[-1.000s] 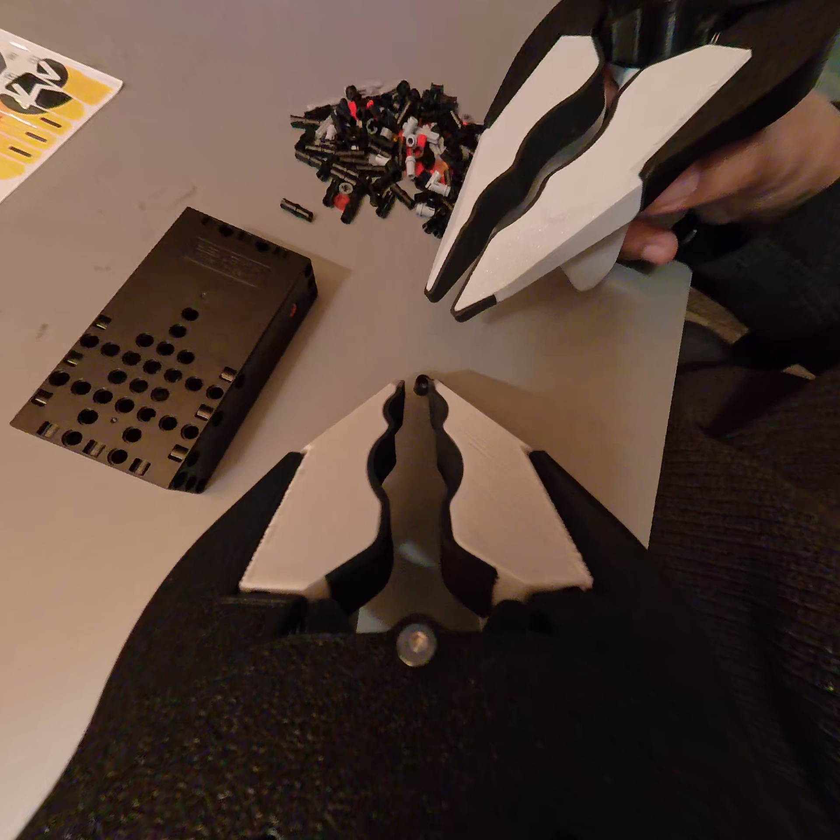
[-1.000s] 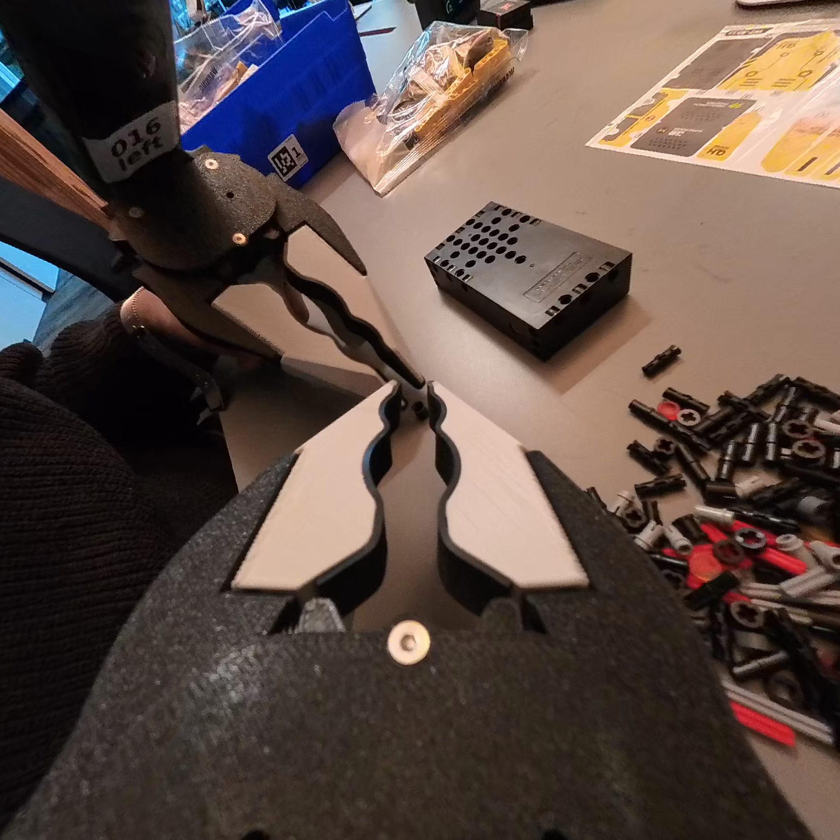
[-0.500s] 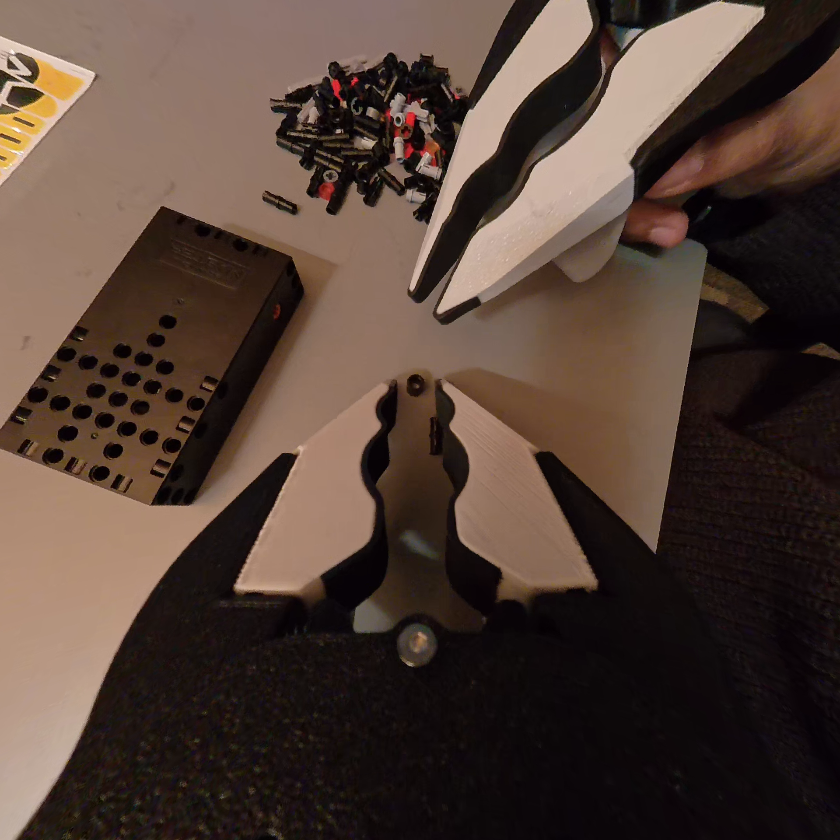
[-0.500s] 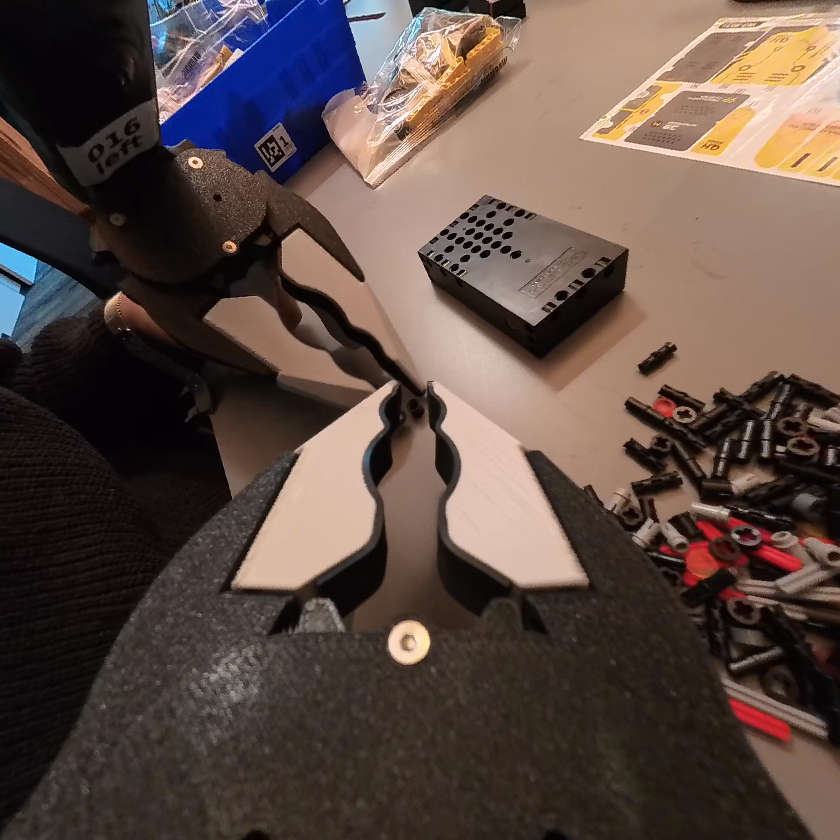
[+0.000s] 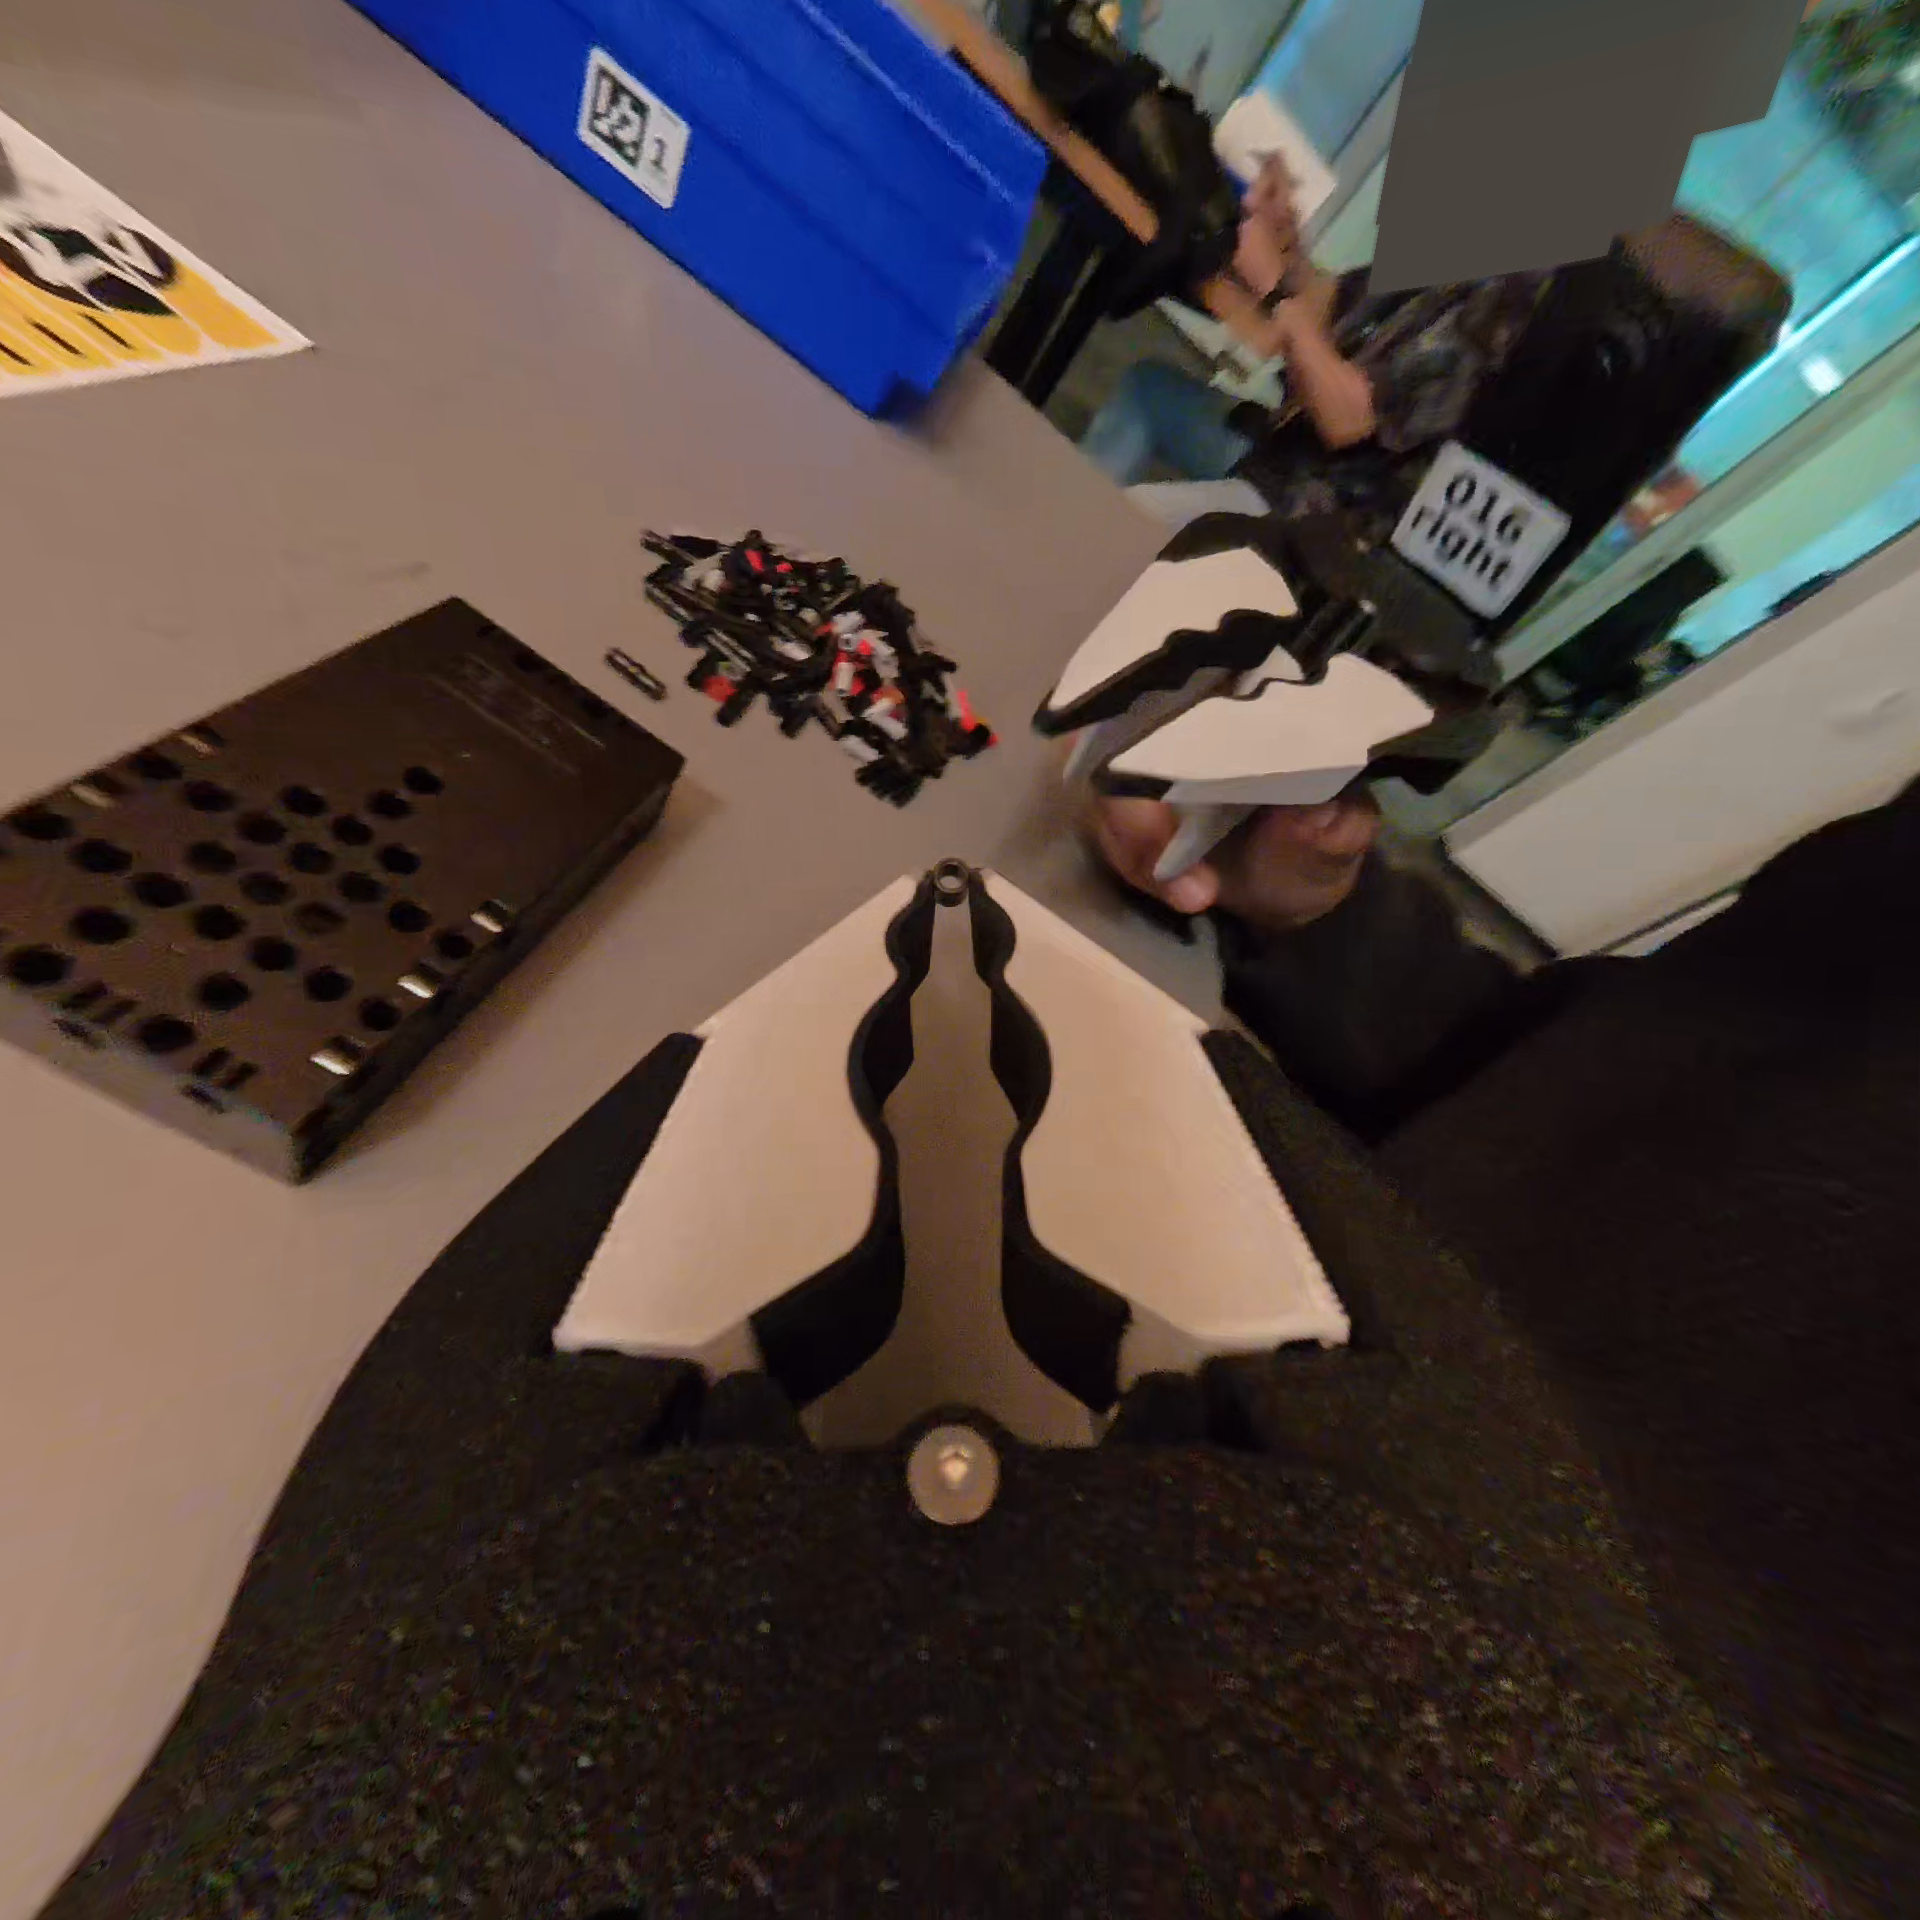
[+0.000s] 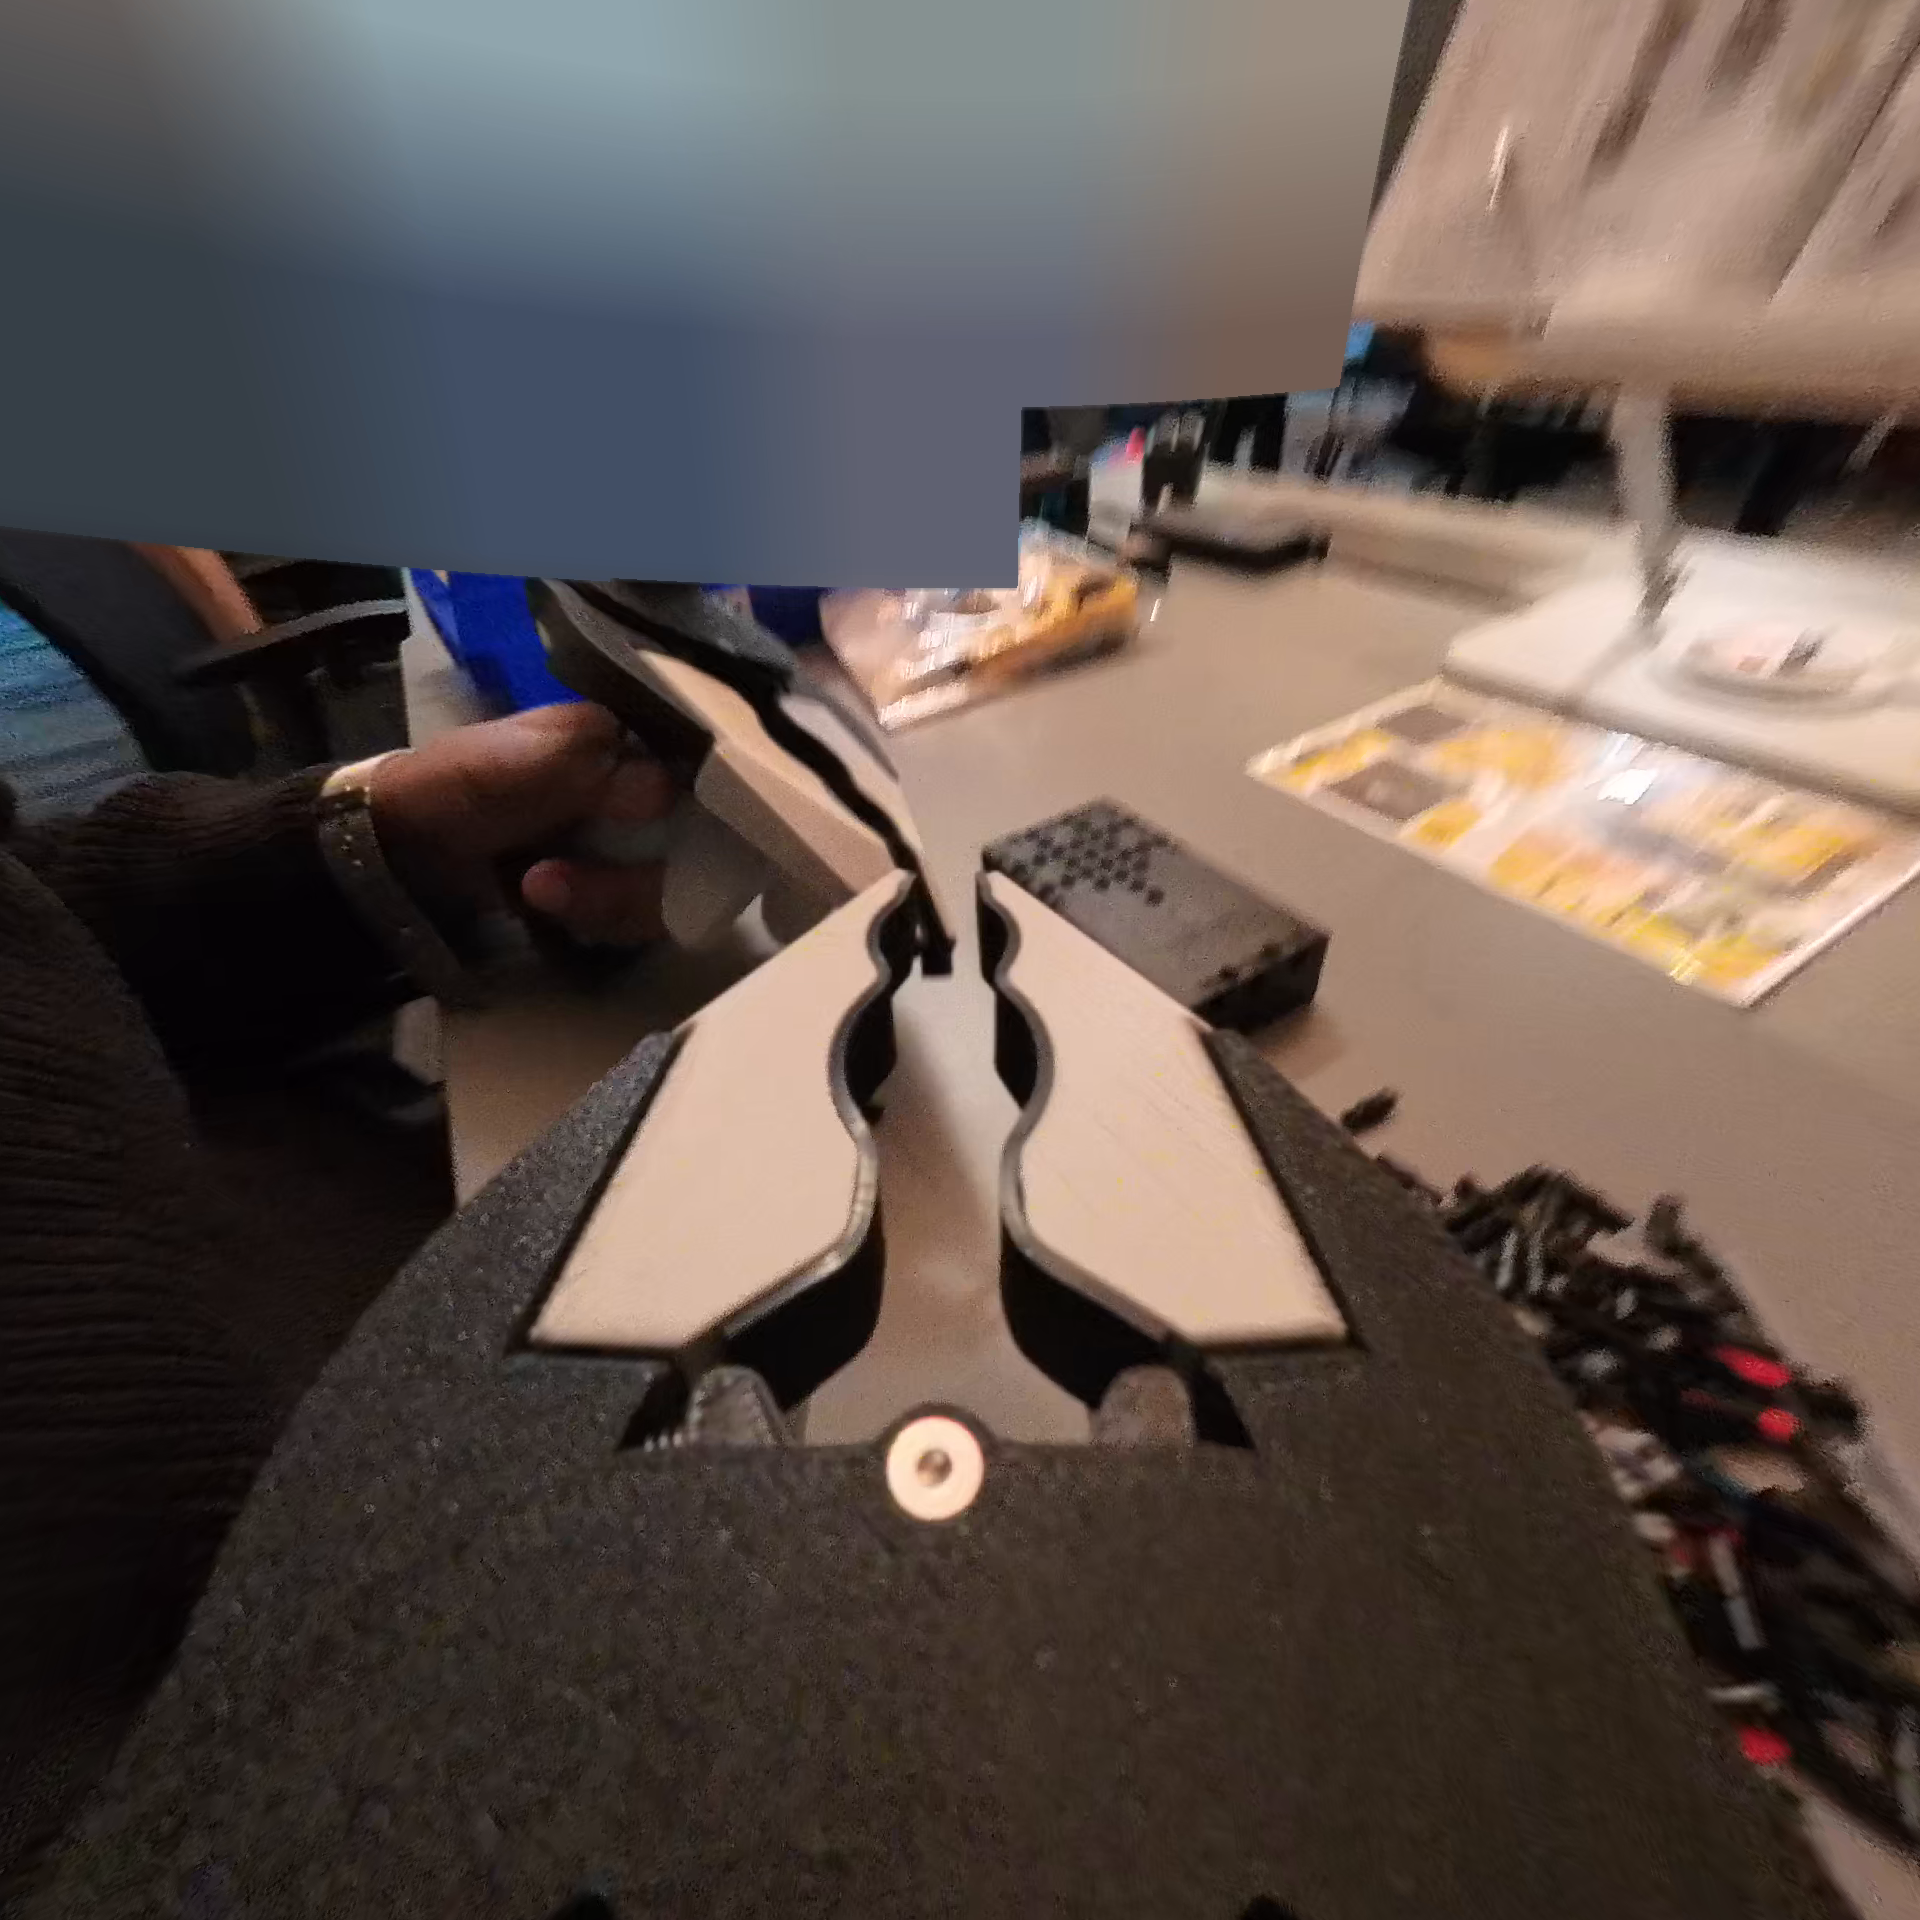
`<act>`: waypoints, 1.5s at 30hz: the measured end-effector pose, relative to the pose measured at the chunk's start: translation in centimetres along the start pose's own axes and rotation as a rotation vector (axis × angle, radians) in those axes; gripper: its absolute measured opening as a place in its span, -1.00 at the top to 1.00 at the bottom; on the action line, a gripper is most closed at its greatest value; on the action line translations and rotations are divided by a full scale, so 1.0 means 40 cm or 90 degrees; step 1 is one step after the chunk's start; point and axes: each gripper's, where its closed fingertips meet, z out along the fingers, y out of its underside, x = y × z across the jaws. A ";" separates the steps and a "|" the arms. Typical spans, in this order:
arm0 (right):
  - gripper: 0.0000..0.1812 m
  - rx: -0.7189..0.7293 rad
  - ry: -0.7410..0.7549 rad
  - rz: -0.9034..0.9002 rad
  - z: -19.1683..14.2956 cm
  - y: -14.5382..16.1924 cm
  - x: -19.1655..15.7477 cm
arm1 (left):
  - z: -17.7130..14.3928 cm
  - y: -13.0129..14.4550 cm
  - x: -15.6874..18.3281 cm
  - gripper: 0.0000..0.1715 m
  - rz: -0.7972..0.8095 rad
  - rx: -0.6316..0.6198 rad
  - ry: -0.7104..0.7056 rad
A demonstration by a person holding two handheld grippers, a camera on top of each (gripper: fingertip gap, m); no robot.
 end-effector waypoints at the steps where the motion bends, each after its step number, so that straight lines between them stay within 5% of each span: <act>1: 0.88 0.035 0.011 -0.042 -0.009 -0.020 -0.006 | 0.002 -0.001 0.008 0.93 -0.013 0.006 0.015; 9: 0.85 0.050 0.061 -0.239 -0.008 -0.024 -0.050 | -0.020 -0.061 0.095 0.94 -0.192 0.114 0.240; 32: 0.92 0.080 0.077 -0.289 -0.017 -0.038 -0.059 | -0.024 -0.053 0.111 0.99 -0.225 0.111 0.312; 45: 0.93 0.079 0.044 -0.286 -0.016 -0.034 -0.073 | -0.030 -0.050 0.145 0.68 -0.247 0.095 0.392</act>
